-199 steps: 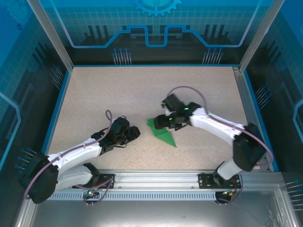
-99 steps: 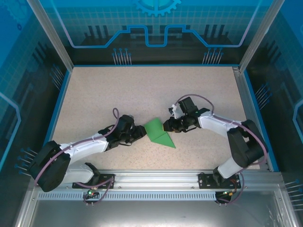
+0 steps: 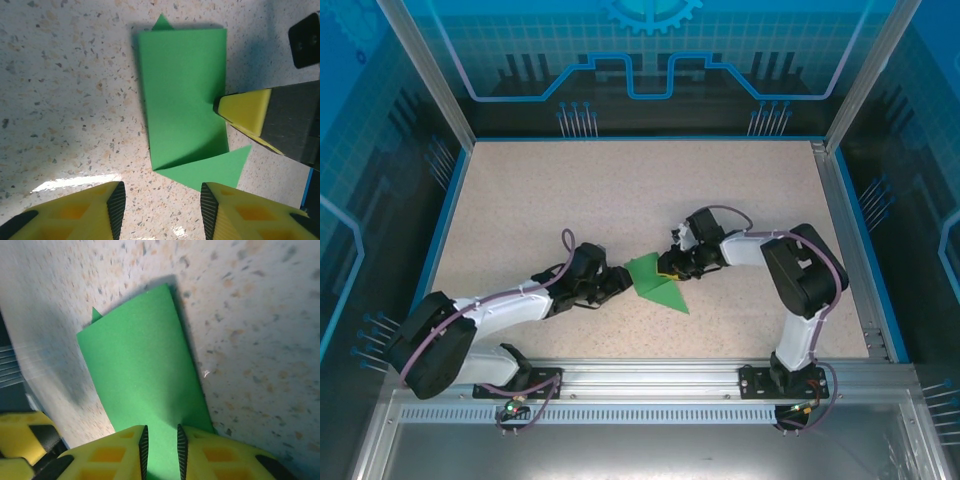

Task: Fold a paper plane with a square sheet of paper (pick it up from the middle)
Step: Turn over the paper at the center of the table, then fold the wing for the fifth time at the center of the table.

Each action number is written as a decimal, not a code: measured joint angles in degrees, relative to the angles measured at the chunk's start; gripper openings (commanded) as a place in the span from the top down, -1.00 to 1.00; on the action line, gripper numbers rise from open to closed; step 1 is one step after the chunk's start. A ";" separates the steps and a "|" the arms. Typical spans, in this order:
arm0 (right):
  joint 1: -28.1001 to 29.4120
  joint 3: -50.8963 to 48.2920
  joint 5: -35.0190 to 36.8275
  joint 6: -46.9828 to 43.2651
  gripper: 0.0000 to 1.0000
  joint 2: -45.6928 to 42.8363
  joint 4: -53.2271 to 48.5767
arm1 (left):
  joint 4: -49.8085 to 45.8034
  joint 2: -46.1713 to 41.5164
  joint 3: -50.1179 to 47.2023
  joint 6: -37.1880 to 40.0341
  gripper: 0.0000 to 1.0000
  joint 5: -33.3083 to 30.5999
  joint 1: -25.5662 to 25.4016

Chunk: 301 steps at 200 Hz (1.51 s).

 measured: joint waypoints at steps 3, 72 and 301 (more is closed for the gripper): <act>-0.02 -0.81 0.15 1.09 0.48 -0.28 1.38 | 0.00 0.11 0.00 0.00 0.04 0.02 0.00; 2.05 -11.85 10.25 18.88 0.40 -6.93 17.22 | 0.46 3.10 1.90 -0.20 0.03 0.22 0.00; -0.50 -3.91 -1.84 -15.78 0.73 -5.95 -11.02 | 2.82 9.40 4.98 -1.22 -0.04 2.93 0.44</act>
